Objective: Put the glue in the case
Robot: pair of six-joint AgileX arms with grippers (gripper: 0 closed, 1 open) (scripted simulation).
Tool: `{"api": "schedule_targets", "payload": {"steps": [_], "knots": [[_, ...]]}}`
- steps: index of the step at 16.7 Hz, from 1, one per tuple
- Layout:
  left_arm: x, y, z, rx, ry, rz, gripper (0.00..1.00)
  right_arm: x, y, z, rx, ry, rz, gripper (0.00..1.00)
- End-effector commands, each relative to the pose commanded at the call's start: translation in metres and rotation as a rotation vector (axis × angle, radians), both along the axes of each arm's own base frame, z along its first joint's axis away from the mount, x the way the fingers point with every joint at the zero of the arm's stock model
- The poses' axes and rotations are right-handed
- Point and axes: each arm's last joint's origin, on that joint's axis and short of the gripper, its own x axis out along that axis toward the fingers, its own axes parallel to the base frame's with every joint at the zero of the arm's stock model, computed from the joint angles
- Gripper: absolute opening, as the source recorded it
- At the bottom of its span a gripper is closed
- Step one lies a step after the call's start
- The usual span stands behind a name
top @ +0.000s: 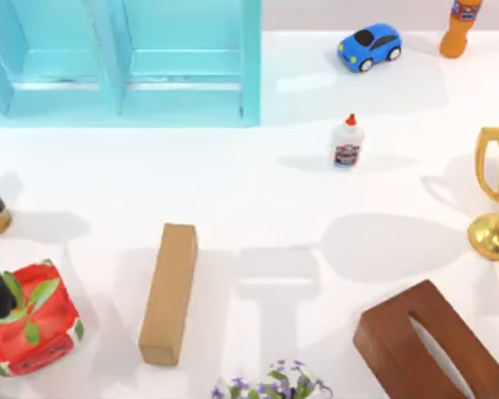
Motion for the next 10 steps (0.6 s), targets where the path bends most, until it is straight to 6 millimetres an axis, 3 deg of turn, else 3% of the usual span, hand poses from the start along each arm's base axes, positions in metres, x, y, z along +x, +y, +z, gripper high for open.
{"api": "schedule_targets", "payload": {"steps": [5, 10], "knots": [[0.000, 0.000, 0.000, 0.000, 0.000, 0.000, 1.00, 0.003, 0.006, -0.001, -0.002, 0.038, 0.051, 1.00], [0.000, 0.000, 0.000, 0.000, 0.000, 0.000, 1.00, 0.019, 0.038, 0.008, 0.009, 0.147, 0.255, 1.00]]}}
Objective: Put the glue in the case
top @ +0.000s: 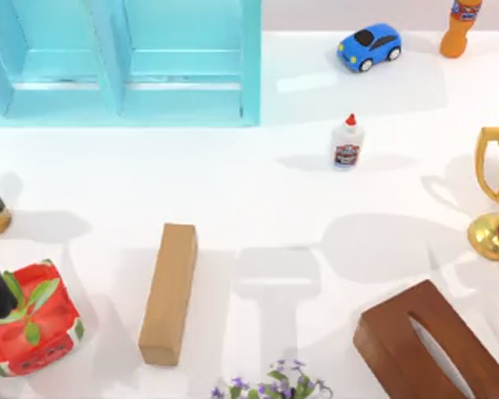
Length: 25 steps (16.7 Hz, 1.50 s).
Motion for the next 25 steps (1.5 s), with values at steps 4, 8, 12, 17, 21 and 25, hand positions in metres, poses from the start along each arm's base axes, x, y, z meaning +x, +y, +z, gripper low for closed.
{"api": "schedule_targets", "payload": {"steps": [4, 8, 12, 17, 21, 25], "knots": [[0.000, 0.000, 0.000, 0.000, 0.000, 0.000, 1.00, 0.030, 0.047, 0.017, 0.023, 0.083, 0.123, 1.00], [0.000, 0.000, 0.000, 0.000, 0.000, 0.000, 1.00, 0.071, 0.115, 0.009, 0.029, 0.140, 0.140, 1.00], [0.000, 0.000, 0.000, 0.000, 0.000, 0.000, 1.00, 0.106, 0.172, -0.035, 0.000, 0.162, 0.044, 1.00], [0.000, 0.000, 0.000, 0.000, 0.000, 0.000, 1.00, 0.141, 0.186, -0.090, -0.047, 0.153, -0.165, 1.00], [0.000, 0.000, 0.000, 0.000, 0.000, 0.000, 1.00, 0.153, 0.176, -0.107, -0.064, 0.152, -0.262, 1.00], [0.000, 0.000, 0.000, 0.000, 0.000, 0.000, 1.00, 0.151, 0.176, -0.107, -0.068, 0.155, -0.257, 1.00]]}}
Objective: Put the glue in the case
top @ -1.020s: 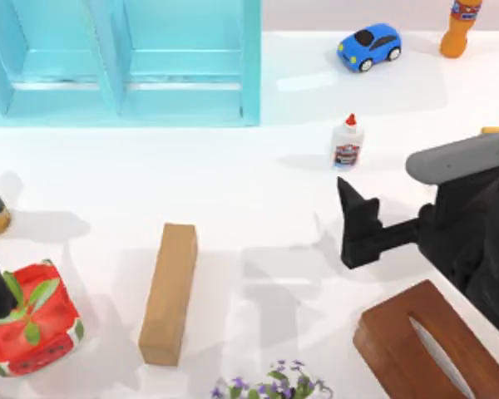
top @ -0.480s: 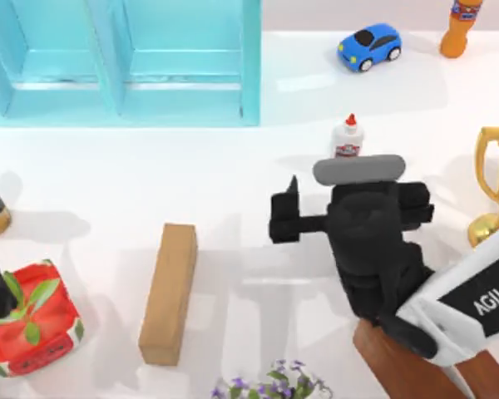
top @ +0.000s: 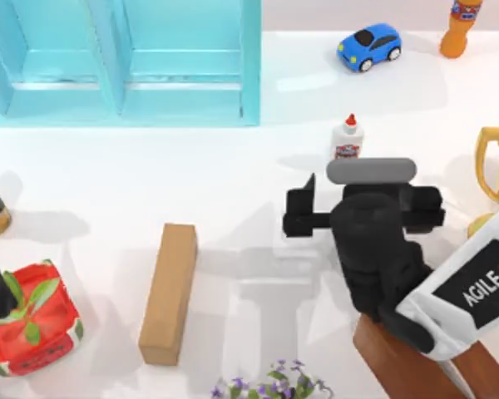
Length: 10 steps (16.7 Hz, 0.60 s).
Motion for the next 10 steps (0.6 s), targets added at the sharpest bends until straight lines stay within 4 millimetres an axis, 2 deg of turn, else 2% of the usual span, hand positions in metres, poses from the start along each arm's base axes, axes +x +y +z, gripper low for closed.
{"api": "schedule_targets", "payload": {"steps": [2, 4, 10], "knots": [[0.000, 0.000, 0.000, 0.000, 0.000, 0.000, 1.00, 0.003, -0.001, 0.001, 0.003, -0.005, -0.002, 1.00], [0.000, 0.000, 0.000, 0.000, 0.000, 0.000, 1.00, 0.013, -0.001, 0.003, 0.008, -0.015, -0.004, 1.00], [0.000, 0.000, 0.000, 0.000, 0.000, 0.000, 1.00, 0.073, 0.001, -0.017, 0.002, -0.008, -0.005, 1.00]]}}
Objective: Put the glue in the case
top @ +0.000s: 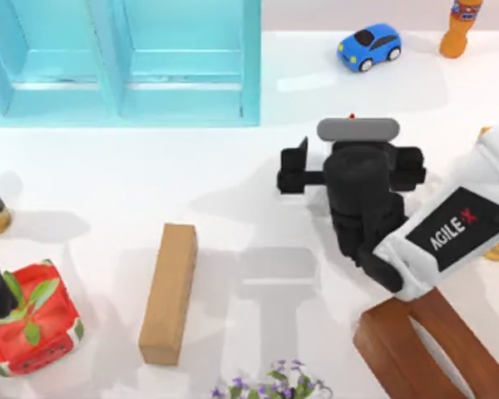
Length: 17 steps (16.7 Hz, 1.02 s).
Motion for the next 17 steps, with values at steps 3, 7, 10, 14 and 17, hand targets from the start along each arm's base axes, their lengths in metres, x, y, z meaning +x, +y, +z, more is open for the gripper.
{"api": "schedule_targets", "payload": {"steps": [3, 7, 10, 14, 17], "knots": [[0.000, 0.000, 0.000, 0.000, 0.000, 0.000, 1.00, 0.022, -0.002, -0.010, 0.003, 0.002, 0.000, 1.00], [0.000, 0.000, 0.000, 0.000, 0.000, 0.000, 1.00, 0.025, -0.003, -0.012, 0.001, 0.004, 0.000, 1.00], [0.000, 0.000, 0.000, 0.000, 0.000, 0.000, 1.00, 0.025, -0.003, -0.012, 0.001, 0.004, 0.000, 0.85], [0.000, 0.000, 0.000, 0.000, 0.000, 0.000, 1.00, 0.025, -0.003, -0.012, 0.001, 0.004, 0.000, 0.55], [0.000, 0.000, 0.000, 0.000, 0.000, 0.000, 1.00, 0.025, -0.003, -0.012, 0.001, 0.004, 0.000, 0.32]]}}
